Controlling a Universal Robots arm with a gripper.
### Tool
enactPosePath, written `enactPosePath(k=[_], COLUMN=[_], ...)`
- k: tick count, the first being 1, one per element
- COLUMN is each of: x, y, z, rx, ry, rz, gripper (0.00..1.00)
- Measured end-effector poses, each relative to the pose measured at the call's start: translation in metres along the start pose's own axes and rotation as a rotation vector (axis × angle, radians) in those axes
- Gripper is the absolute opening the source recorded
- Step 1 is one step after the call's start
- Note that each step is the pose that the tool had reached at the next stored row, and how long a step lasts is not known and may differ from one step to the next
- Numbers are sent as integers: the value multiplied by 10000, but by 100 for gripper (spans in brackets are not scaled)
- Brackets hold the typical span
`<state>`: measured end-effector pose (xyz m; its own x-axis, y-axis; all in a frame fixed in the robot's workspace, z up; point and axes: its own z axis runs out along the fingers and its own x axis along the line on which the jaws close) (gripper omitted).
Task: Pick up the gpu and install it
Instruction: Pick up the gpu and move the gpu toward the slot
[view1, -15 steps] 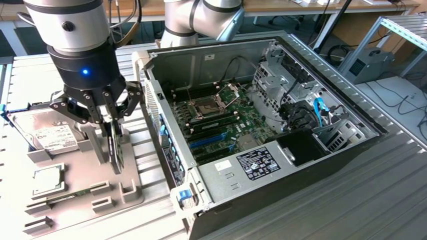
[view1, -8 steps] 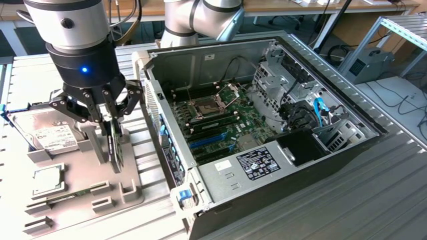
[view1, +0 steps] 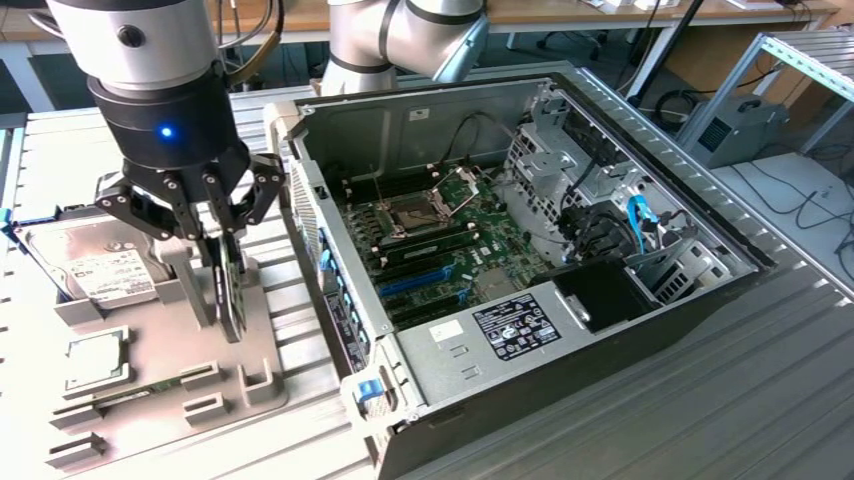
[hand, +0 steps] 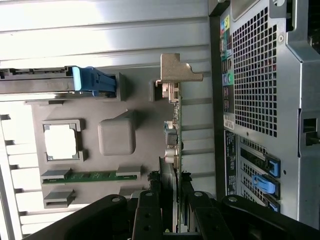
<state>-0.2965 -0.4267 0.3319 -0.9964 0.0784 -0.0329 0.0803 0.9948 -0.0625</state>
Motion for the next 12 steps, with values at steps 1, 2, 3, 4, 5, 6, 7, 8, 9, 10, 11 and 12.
enactPosePath(k=[1,2,3,4,5,6,7,8,9,10,11,12], x=[-1,-1,-1,-1,-1,-1,-1,-1,-2,-1,-1,-2], y=[0,-1,-1,-1,-1,-2,-2,-3,-3,-4,-4,-5], z=[-5,-10,-12,-14,-15,-17,-19,-22,-27,-34,-40,-53], rx=[-40,-120,-224,-339,-459,-603,-698,-760,-804,-839,-863,-888], ry=[4,11,19,28,38,50,56,61,67,70,70,73], rz=[1,2,6,9,12,17,19,20,22,24,24,25], gripper=[26,26,26,26,26,26,26,26,26,26,26,26])
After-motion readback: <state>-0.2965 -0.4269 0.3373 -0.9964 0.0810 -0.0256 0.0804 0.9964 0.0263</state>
